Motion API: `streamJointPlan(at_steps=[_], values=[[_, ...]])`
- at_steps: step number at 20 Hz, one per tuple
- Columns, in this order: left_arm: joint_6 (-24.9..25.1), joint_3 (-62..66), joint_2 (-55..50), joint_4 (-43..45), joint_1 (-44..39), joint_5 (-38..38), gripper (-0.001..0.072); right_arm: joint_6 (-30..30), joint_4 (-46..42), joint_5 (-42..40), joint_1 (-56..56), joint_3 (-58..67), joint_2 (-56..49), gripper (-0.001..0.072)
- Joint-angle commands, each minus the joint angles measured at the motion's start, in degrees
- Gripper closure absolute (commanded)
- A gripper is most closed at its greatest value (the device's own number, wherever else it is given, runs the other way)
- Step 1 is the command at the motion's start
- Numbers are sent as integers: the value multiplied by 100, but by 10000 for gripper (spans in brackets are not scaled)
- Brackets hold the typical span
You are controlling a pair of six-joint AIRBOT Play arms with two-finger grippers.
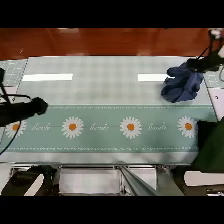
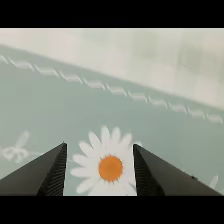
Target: Fold the shirts.
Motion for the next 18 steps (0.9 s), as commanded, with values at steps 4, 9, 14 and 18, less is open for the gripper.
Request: streamJointPlan(at_steps=[4,9,14,18], values=[[264,533,463,57,944,-20,199,-358,702,291,7,404,2238,678],[1150,476,498,-1316,920,-120,199,-560,1462,769,7,1851,3064,678],[1259,374,494,-1827,811,-149,199,-673,2411,1071,4,3156,3187,678],[1257,376,494,-1923,409,-170,200,-785,3344,1947,7,3053,3226,678]])
